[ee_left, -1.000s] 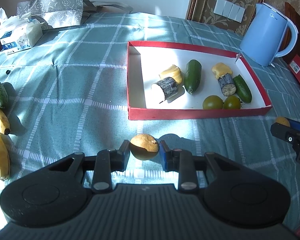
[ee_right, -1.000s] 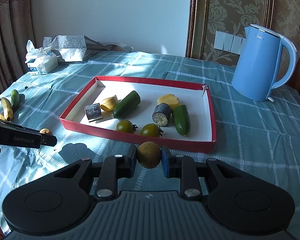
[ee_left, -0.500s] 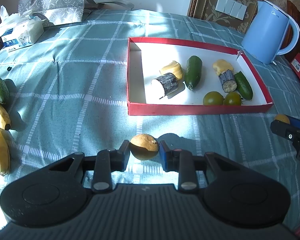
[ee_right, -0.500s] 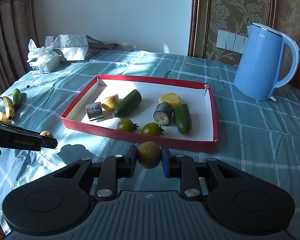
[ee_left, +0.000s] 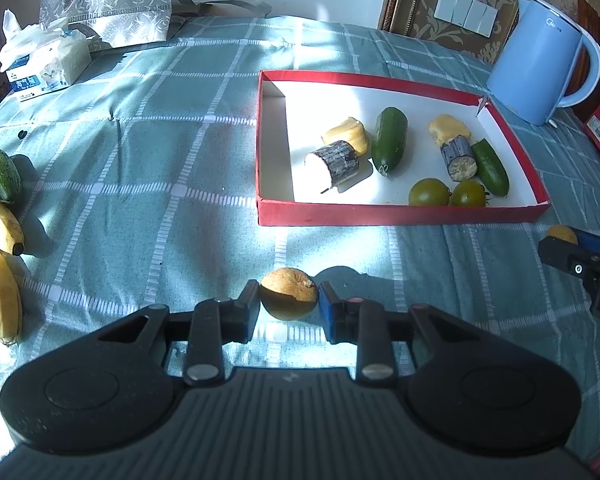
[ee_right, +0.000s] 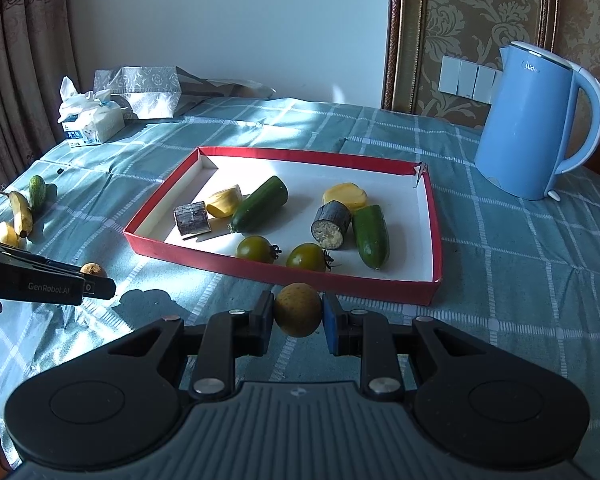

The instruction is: Organize fruits

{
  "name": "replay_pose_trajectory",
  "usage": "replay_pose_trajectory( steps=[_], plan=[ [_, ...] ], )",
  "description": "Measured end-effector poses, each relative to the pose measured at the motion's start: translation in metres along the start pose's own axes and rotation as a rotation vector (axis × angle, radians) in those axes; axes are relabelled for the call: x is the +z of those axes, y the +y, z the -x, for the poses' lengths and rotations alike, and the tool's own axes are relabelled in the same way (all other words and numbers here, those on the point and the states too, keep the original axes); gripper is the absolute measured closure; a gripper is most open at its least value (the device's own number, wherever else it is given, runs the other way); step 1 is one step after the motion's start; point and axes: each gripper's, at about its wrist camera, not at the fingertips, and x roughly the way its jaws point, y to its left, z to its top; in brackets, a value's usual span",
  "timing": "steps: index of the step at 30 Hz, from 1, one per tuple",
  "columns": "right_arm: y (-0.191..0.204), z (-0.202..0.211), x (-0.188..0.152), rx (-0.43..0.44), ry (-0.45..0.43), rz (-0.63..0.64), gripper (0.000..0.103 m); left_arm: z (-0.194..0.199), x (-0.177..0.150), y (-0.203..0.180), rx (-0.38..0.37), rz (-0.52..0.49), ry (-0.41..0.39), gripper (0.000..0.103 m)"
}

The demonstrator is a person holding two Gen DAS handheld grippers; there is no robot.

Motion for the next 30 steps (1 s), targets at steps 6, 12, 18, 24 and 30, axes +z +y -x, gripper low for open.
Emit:
replay_pose_trajectory(
  steps=[6, 12, 18, 24, 30],
  plan=[
    [-0.0003, -0.0013, -0.0002, 0.005, 0.002, -0.001, 0.078, 0.0001, 0.0002, 0.0001, 0.003, 0.001, -0.001, 0.076],
    [-0.0006, -0.0017, -0.0005, 0.005, 0.001, -0.003, 0.078, -0.0005, 0.0002, -0.0004, 0.006, 0.001, 0.000, 0.075],
    [-0.0025, -0.0033, -0.0005, 0.007, 0.005, -0.012, 0.078, -0.0016, 0.0002, -0.0004, 0.007, 0.002, 0.004, 0.076],
    [-0.0038, -0.0045, -0.0001, 0.005, 0.007, -0.014, 0.078, -0.0021, 0.0002, -0.0007, 0.007, -0.001, 0.005, 0.076],
    [-0.0046, -0.0056, 0.0002, 0.006, 0.009, -0.014, 0.078, -0.0033, 0.0013, -0.0013, 0.005, 0.001, 0.006, 0.075]
  ],
)
